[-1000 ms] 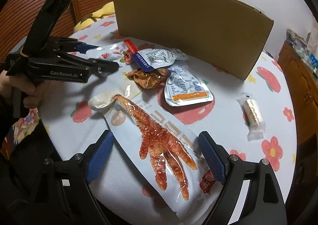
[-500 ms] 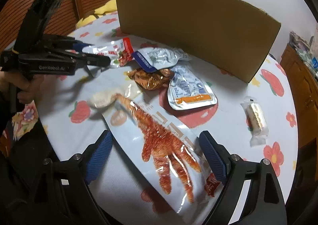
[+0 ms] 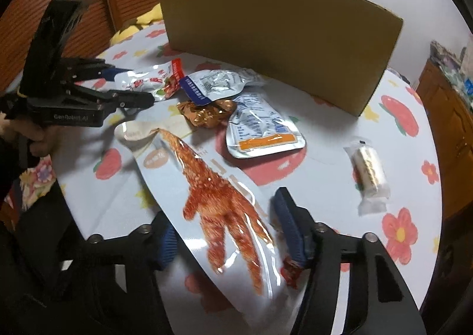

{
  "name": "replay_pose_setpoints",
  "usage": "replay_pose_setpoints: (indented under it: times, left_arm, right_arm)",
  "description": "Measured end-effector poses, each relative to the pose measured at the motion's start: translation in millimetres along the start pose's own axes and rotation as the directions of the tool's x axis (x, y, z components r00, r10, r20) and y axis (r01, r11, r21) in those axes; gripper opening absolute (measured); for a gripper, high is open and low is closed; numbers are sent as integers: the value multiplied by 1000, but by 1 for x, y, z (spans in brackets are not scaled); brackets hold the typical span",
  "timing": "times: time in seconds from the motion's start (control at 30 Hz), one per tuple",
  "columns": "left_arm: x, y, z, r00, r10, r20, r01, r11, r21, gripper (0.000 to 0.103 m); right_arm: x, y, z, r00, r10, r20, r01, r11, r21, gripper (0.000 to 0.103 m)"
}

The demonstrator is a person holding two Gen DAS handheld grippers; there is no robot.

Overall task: Organize snacks
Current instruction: 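Grasp the white duck-neck pouch with the left tool while the right tool grasps the chicken-feet packet, then lift and carry both held packets over the open cardboard box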

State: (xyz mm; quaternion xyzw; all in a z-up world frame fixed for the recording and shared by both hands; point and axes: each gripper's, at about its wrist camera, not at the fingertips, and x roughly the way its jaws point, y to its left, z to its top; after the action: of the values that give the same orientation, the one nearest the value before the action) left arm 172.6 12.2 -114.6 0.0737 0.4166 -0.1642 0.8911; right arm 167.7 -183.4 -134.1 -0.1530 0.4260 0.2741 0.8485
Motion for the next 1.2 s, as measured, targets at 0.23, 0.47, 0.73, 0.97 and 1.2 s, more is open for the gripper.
replay_pose_setpoints:
  times: [0.23,0.47,0.73,0.97,1.2]
  left_arm:
    - [1,-1,4,1000,-2,-23,2,1000,4,60]
    - [10,-1,16,999,-10,-45,11,1000,19,69]
    - [15,-4,23,998,-19,-55,21,999,50,63]
    - [7,-4,17,999,-16,-39,18,999,48,57]
    - [0,3,14,999,-53,-12,53,999,-7,56]
  right_arm:
    - [-13,7,-1,999,-28,20,29,999,-31,36]
    - [-22,10,4,997,-34,64,35,999,-14,25]
    - [-28,13,6,994,-12,105,13,1000,-7,22]
    - [-31,14,11,992,-4,125,4,1000,-1,21]
    - [-33,16,13,990,-3,141,3,1000,-1,21]
